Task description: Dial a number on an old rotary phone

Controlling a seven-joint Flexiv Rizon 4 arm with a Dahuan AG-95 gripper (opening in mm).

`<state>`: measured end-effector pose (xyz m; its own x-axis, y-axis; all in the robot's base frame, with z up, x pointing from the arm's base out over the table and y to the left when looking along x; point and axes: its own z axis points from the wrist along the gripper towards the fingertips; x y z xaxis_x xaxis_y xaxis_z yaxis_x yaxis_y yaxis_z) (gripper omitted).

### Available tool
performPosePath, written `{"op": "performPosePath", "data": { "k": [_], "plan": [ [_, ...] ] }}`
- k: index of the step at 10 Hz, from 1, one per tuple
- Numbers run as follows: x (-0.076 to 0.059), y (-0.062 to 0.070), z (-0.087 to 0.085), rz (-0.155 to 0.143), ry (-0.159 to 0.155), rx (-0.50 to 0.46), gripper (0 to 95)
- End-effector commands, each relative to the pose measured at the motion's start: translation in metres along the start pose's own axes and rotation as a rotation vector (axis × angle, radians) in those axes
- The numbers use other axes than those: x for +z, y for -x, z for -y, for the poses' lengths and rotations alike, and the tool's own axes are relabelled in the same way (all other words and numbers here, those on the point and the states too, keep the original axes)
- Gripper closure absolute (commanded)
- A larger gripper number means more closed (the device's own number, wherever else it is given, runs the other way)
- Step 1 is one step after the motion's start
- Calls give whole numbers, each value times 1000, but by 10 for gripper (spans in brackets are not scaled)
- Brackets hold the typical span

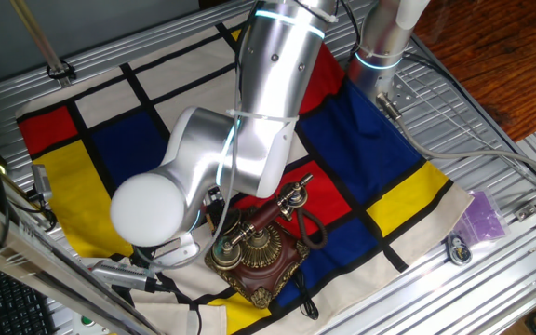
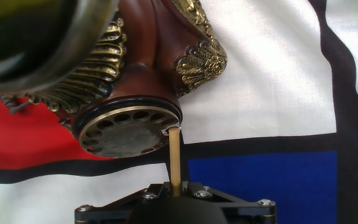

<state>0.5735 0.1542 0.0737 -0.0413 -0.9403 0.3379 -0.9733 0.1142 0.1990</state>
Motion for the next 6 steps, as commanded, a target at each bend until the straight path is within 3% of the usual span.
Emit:
{"op": "performPosePath", "data": {
  "k": [1,4,6],
  "plan": [
    [0,-1,-1,4,-1,1,950],
    [-7,-7,-3,53,1,17,950],
    [-12,-12,-6,102,0,33,950]
  ]
}}
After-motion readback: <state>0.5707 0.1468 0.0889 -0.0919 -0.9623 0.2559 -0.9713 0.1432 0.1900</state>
